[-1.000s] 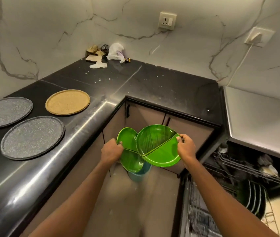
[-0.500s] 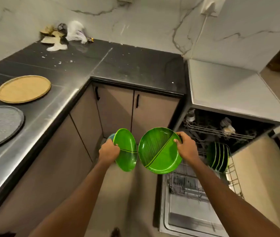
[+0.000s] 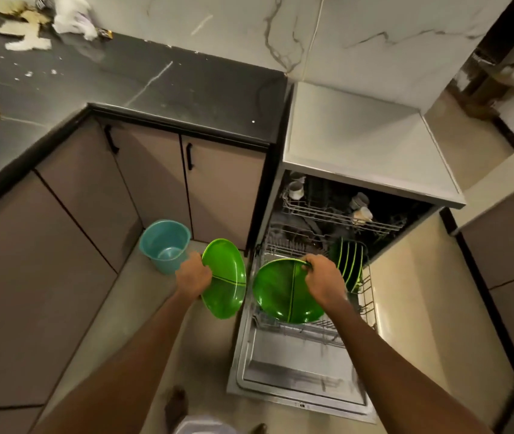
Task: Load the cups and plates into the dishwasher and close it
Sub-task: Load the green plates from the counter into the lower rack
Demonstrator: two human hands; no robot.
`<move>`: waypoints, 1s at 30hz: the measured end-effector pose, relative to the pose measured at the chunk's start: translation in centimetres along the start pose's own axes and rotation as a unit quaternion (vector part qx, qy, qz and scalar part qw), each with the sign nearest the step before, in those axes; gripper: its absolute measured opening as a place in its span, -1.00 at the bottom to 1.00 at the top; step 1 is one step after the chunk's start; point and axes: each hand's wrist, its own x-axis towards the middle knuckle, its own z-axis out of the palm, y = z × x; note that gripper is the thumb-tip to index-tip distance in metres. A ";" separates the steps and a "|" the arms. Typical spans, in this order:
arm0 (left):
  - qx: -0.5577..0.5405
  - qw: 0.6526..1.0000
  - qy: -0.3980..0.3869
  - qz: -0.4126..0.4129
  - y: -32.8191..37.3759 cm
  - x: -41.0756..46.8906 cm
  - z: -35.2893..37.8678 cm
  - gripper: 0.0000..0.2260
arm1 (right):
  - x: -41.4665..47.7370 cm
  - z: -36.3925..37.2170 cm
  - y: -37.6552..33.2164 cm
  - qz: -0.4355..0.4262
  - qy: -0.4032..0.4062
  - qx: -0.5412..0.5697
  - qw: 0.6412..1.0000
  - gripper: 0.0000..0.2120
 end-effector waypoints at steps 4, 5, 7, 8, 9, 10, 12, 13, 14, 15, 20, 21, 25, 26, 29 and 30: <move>-0.005 1.000 -0.009 -0.004 2.3 -0.1 2.5 -0.76 | 1.2 0.2 3.0 -0.018 -0.010 -0.014 1.000 -0.75; -0.004 1.000 -0.013 -0.010 2.9 0.2 3.1 -0.75 | 1.7 0.4 3.7 -0.018 -0.015 -0.025 0.999 -0.74; -0.013 1.000 -0.019 -0.016 3.8 1.2 4.2 -0.75 | 2.7 0.7 4.8 -0.026 -0.027 -0.047 0.998 -0.70; -0.018 0.999 -0.022 -0.015 4.2 1.7 4.6 -0.76 | 3.1 0.9 5.2 -0.033 -0.032 -0.059 0.997 -0.68; -0.022 0.999 -0.026 -0.013 4.6 2.3 5.1 -0.76 | 3.5 0.9 5.6 -0.042 -0.033 -0.070 0.996 -0.68; -0.025 0.999 -0.032 -0.012 5.1 3.2 5.7 -0.77 | 4.2 1.1 6.1 -0.051 -0.030 -0.076 0.995 -0.68; -0.022 0.999 -0.045 -0.011 6.0 5.5 7.2 -0.79 | 6.2 1.8 7.2 -0.059 -0.029 -0.074 0.995 -0.69; -0.025 0.998 -0.051 -0.010 6.2 5.9 7.6 -0.81 | 6.6 1.8 7.5 -0.062 -0.036 -0.059 0.996 -0.69; -0.029 0.998 -0.057 -0.012 6.4 6.1 8.1 -0.83 | 6.9 1.9 7.8 -0.066 -0.043 -0.038 0.996 -0.68; -0.030 0.998 -0.062 -0.014 6.9 7.4 9.0 -0.84 | 8.0 2.4 8.4 -0.067 -0.047 -0.014 0.997 -0.67; -0.028 0.997 -0.075 0.011 9.4 11.5 11.5 -0.96 | 11.7 4.7 10.6 -0.101 -0.011 0.049 0.994 -0.69; -0.025 0.997 -0.071 0.017 9.9 13.8 13.1 -0.95 | 13.6 6.5 11.8 -0.108 -0.002 0.056 0.993 -0.67; -0.031 0.998 -0.049 0.038 11.1 16.9 15.1 -0.96 | 17.1 9.4 13.3 -0.143 0.015 0.088 0.986 -0.64; -0.034 0.998 -0.045 0.042 11.2 17.8 15.7 -0.96 | 18.1 10.3 13.5 -0.153 0.015 0.106 0.982 -0.67; -0.029 0.998 -0.040 0.041 10.9 20.8 18.5 -0.91 | 20.9 13.2 15.3 -0.163 0.019 0.131 0.978 -0.67; -0.030 0.998 -0.037 0.041 10.6 21.9 19.8 -0.86 | 21.8 14.5 16.1 -0.163 0.015 0.126 0.978 -0.64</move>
